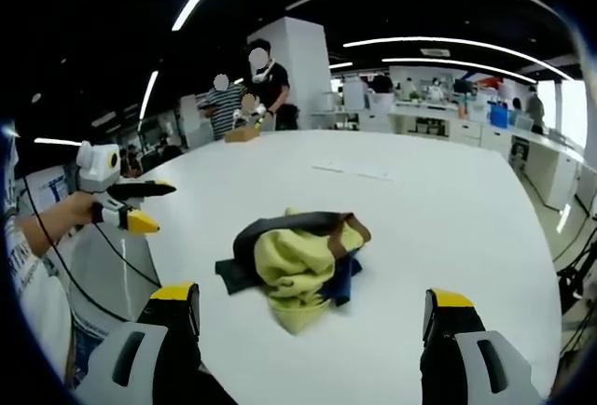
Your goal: Fold the garment on the visible template until the final outline fits inside the template.
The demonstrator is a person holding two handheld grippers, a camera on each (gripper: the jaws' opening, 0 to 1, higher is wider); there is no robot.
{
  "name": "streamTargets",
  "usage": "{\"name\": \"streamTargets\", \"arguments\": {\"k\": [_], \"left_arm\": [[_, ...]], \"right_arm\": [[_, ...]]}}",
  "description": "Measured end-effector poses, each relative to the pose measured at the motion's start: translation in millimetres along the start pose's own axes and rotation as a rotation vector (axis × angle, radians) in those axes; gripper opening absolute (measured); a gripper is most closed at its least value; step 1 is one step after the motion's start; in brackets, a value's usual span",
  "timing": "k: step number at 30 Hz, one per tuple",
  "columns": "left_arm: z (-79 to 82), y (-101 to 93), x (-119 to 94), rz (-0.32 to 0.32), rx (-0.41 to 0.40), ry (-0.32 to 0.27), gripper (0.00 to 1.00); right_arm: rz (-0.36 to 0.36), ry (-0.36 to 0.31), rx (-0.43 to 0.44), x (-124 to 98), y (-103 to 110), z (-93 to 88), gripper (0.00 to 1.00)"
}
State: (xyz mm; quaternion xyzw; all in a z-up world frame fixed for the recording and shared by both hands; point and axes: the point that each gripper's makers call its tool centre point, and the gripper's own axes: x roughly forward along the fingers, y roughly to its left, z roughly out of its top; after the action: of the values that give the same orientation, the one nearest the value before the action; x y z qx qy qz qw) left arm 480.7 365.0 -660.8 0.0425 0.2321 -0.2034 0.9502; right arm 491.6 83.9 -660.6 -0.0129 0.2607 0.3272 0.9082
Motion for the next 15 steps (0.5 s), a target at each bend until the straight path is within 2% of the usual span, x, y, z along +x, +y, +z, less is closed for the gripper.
{"name": "streamTargets", "arguments": {"k": [15], "left_arm": [[5.8,-5.2,-3.0,-0.010,0.001,-0.001,0.90]], "right_arm": [[0.008,-0.015,0.013,-0.6,1.6,2.7,0.99]]}}
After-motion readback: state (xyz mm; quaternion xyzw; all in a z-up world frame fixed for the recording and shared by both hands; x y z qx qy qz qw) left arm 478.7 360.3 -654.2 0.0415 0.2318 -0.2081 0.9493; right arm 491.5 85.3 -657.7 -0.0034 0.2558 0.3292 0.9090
